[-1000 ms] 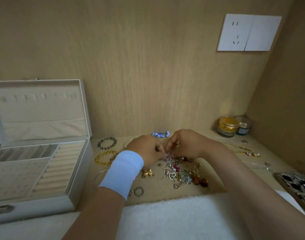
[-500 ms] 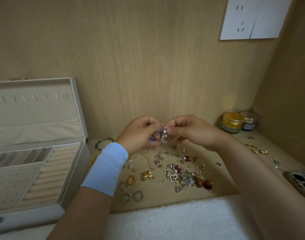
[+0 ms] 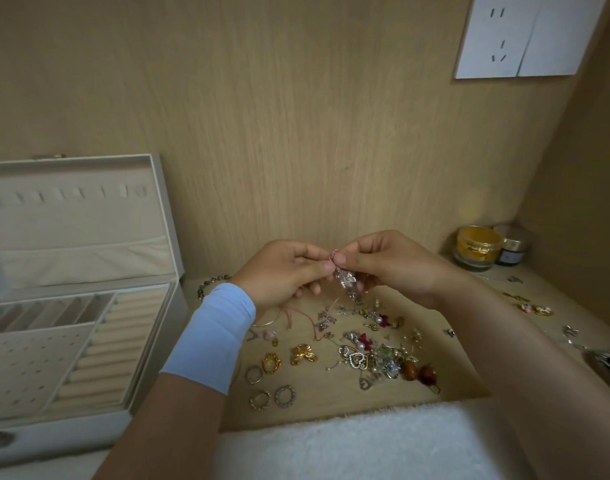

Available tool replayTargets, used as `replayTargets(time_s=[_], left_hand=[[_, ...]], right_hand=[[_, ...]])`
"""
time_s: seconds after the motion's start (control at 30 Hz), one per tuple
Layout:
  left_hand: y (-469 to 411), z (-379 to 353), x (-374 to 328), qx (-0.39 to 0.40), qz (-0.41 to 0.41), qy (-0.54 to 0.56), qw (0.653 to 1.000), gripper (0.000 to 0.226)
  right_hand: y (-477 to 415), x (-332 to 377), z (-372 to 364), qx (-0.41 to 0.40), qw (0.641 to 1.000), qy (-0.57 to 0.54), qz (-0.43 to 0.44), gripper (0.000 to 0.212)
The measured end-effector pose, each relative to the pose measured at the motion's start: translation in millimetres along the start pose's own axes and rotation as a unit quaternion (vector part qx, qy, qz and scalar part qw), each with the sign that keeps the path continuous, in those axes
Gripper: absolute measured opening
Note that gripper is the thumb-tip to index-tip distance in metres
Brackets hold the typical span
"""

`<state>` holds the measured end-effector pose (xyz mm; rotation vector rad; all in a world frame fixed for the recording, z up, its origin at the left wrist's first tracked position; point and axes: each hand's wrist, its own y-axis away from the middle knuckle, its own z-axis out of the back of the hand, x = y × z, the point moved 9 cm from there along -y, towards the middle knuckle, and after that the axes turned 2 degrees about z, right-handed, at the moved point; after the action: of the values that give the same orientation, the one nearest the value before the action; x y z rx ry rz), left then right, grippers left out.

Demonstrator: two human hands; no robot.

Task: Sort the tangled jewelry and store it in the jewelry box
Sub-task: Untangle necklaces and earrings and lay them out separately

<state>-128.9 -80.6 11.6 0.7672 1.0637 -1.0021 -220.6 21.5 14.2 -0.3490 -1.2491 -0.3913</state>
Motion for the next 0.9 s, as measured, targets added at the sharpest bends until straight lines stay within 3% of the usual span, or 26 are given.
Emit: replayTargets(time_s=[0.13,0.47,0.63,0.77,0.9], left_hand=[[0,11,-1,-0.013,-0.001,-0.003,1.000,0.007],[0,5,7,0.044,0.031,0.126,0.991,0.015],[3,1,6,0.063,0.028,0.114,0.991,0.015],[6,-6,8,0.087,0.045,0.128,0.987,0.014],[3,-6,9,0.063,0.050,0.177,0.981,0.016]], right_hand=[[-1,2,6,-0.013,1.000,-0.011,-0.004,0.011],[1,5,3,0.017,0.998,-0.052,-0.010,0.021],[3,12,13,-0.036,0.997,0.068,0.002,0.016],[0,20,17,-0.130,0.989,0.063,0.041,0.011],[1,21,21,-0.172,0.967,0.188,0.021,0.011]])
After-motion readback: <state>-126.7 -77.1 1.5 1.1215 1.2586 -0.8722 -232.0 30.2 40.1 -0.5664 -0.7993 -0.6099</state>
